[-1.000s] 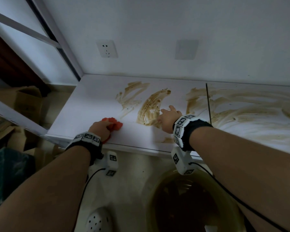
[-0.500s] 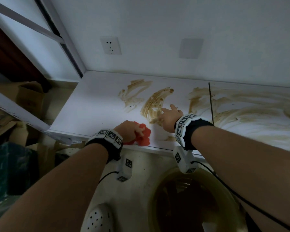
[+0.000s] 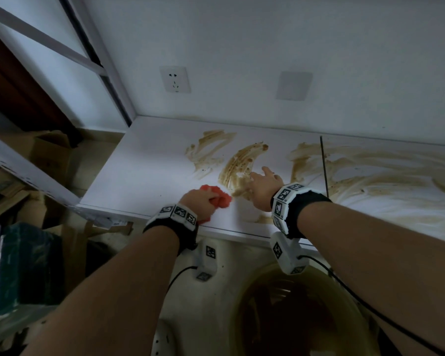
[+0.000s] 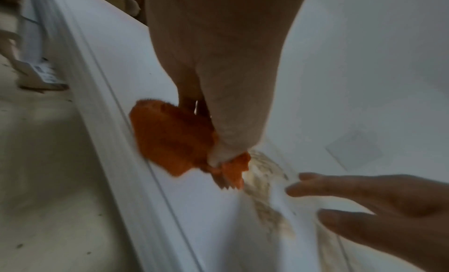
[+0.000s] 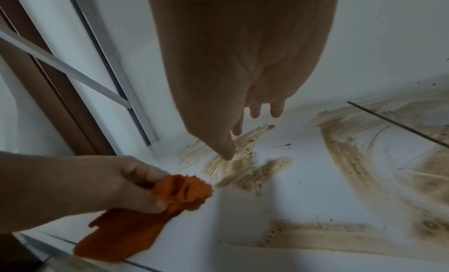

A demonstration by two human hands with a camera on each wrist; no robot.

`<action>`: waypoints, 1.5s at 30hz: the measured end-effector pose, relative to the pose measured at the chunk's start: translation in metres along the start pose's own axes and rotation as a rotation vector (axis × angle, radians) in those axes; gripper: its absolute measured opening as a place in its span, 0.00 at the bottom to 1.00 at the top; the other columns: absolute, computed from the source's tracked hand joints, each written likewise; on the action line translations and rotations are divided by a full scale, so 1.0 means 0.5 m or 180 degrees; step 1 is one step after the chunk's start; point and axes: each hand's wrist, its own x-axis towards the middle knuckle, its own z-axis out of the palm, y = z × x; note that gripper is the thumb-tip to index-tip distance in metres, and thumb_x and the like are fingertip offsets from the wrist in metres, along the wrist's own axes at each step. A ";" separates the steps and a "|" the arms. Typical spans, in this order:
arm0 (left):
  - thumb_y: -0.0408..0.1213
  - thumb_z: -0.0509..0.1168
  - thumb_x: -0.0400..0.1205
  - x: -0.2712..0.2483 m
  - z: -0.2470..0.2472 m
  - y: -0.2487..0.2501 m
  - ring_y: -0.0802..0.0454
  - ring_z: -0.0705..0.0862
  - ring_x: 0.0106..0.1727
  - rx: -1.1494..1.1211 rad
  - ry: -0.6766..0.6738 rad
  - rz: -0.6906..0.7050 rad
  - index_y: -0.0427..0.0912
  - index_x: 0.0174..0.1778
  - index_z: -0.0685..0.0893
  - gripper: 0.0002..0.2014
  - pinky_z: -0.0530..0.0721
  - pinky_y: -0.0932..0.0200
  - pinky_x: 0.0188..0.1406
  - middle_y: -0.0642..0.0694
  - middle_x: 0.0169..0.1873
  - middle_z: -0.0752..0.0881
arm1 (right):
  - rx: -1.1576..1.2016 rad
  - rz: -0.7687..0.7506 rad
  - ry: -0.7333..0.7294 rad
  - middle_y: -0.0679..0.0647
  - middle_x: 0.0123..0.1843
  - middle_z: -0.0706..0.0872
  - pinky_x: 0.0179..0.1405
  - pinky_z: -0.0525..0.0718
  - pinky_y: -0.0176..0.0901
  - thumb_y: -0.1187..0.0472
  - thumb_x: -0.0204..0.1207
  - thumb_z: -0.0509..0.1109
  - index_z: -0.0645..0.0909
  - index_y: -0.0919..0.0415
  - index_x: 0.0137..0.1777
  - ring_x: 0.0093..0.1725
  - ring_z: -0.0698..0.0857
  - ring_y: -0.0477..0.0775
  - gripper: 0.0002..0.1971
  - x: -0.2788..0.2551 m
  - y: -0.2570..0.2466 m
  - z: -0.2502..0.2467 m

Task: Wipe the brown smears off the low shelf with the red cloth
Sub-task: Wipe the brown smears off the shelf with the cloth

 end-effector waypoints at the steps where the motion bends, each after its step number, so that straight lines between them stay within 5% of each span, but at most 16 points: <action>1: 0.44 0.54 0.86 -0.001 -0.010 0.011 0.44 0.77 0.71 -0.0101 -0.0034 -0.0065 0.55 0.77 0.71 0.21 0.72 0.54 0.72 0.45 0.72 0.76 | 0.0000 -0.0057 0.0075 0.52 0.83 0.56 0.82 0.54 0.63 0.66 0.79 0.60 0.69 0.54 0.76 0.84 0.44 0.64 0.25 -0.001 -0.003 -0.001; 3: 0.49 0.50 0.88 -0.010 -0.029 0.020 0.44 0.72 0.75 -0.0281 0.0058 -0.0103 0.52 0.81 0.64 0.24 0.67 0.55 0.74 0.44 0.77 0.72 | -0.0068 -0.0214 0.0255 0.51 0.85 0.48 0.82 0.51 0.63 0.65 0.80 0.61 0.67 0.53 0.78 0.84 0.40 0.64 0.26 -0.007 -0.007 -0.003; 7: 0.38 0.46 0.90 -0.035 -0.062 -0.021 0.37 0.79 0.66 -0.0442 0.0609 -0.0571 0.34 0.67 0.76 0.19 0.73 0.47 0.67 0.34 0.67 0.81 | -0.0193 -0.0450 0.0425 0.51 0.86 0.43 0.81 0.48 0.62 0.68 0.78 0.64 0.69 0.51 0.77 0.84 0.39 0.62 0.27 -0.012 -0.011 -0.016; 12: 0.32 0.47 0.88 -0.072 -0.052 -0.127 0.41 0.78 0.68 0.0242 0.0218 -0.1022 0.32 0.68 0.78 0.18 0.72 0.52 0.69 0.37 0.69 0.78 | -0.0069 -0.0604 0.0373 0.53 0.86 0.46 0.81 0.49 0.61 0.71 0.77 0.60 0.60 0.52 0.82 0.85 0.43 0.62 0.33 0.002 -0.068 -0.021; 15: 0.31 0.48 0.86 -0.085 -0.034 -0.180 0.40 0.81 0.65 0.0478 -0.0086 -0.1148 0.31 0.65 0.78 0.18 0.76 0.52 0.65 0.36 0.66 0.81 | 0.0001 -0.0976 0.0355 0.56 0.82 0.62 0.79 0.61 0.56 0.60 0.83 0.59 0.64 0.55 0.79 0.81 0.60 0.60 0.25 0.021 -0.123 -0.006; 17: 0.32 0.47 0.87 -0.089 -0.024 -0.203 0.38 0.81 0.64 0.0361 -0.0115 -0.1175 0.31 0.66 0.76 0.18 0.76 0.50 0.64 0.35 0.65 0.80 | 0.0062 -0.1034 0.0162 0.57 0.72 0.76 0.69 0.75 0.52 0.53 0.83 0.59 0.70 0.56 0.75 0.70 0.76 0.59 0.21 0.033 -0.156 0.007; 20: 0.33 0.46 0.88 -0.092 -0.022 -0.214 0.38 0.79 0.67 0.0186 -0.0132 -0.1198 0.33 0.69 0.74 0.18 0.75 0.50 0.66 0.35 0.68 0.78 | -0.0001 -0.0744 -0.0073 0.58 0.66 0.80 0.62 0.80 0.52 0.42 0.80 0.60 0.71 0.57 0.72 0.62 0.81 0.60 0.26 0.056 -0.189 0.026; 24: 0.35 0.47 0.87 -0.076 -0.027 -0.224 0.38 0.76 0.70 0.0319 -0.0345 -0.1130 0.34 0.69 0.76 0.19 0.73 0.50 0.70 0.36 0.71 0.76 | -0.0327 -0.0583 -0.0197 0.59 0.70 0.76 0.66 0.78 0.54 0.39 0.76 0.63 0.68 0.58 0.75 0.67 0.77 0.62 0.33 0.085 -0.216 0.049; 29: 0.35 0.49 0.85 -0.061 -0.032 -0.234 0.41 0.76 0.70 0.0529 -0.0591 -0.1022 0.37 0.69 0.76 0.19 0.74 0.51 0.70 0.39 0.71 0.76 | -0.0434 -0.0624 -0.0461 0.59 0.84 0.50 0.77 0.63 0.64 0.59 0.82 0.61 0.49 0.50 0.84 0.81 0.54 0.69 0.34 0.120 -0.222 0.066; 32: 0.36 0.49 0.87 -0.063 -0.049 -0.241 0.44 0.68 0.78 0.0514 -0.0819 -0.0997 0.40 0.79 0.66 0.23 0.65 0.53 0.78 0.41 0.79 0.66 | -0.0487 -0.0624 -0.0516 0.55 0.85 0.41 0.80 0.56 0.67 0.66 0.82 0.61 0.44 0.46 0.84 0.83 0.45 0.68 0.38 0.135 -0.208 0.051; 35: 0.37 0.50 0.88 -0.069 -0.073 -0.259 0.47 0.62 0.82 0.0288 -0.0882 -0.0892 0.44 0.82 0.63 0.23 0.58 0.58 0.80 0.45 0.82 0.62 | -0.0535 -0.0620 -0.0584 0.54 0.86 0.41 0.80 0.55 0.67 0.69 0.81 0.61 0.44 0.46 0.84 0.84 0.45 0.68 0.39 0.140 -0.206 0.031; 41: 0.28 0.55 0.86 -0.065 -0.145 -0.307 0.48 0.73 0.76 -0.0093 -0.1016 -0.0893 0.39 0.74 0.76 0.20 0.68 0.60 0.74 0.43 0.75 0.74 | -0.0498 -0.0908 -0.0491 0.49 0.86 0.42 0.82 0.53 0.63 0.68 0.82 0.61 0.46 0.42 0.83 0.84 0.45 0.64 0.38 0.170 -0.212 0.057; 45: 0.25 0.53 0.85 -0.047 -0.168 -0.332 0.46 0.75 0.74 -0.0171 -0.0620 -0.0979 0.40 0.72 0.79 0.21 0.72 0.58 0.73 0.42 0.74 0.75 | -0.0537 -0.1174 -0.0411 0.47 0.86 0.43 0.81 0.54 0.66 0.63 0.84 0.59 0.49 0.41 0.83 0.85 0.46 0.61 0.33 0.187 -0.263 0.046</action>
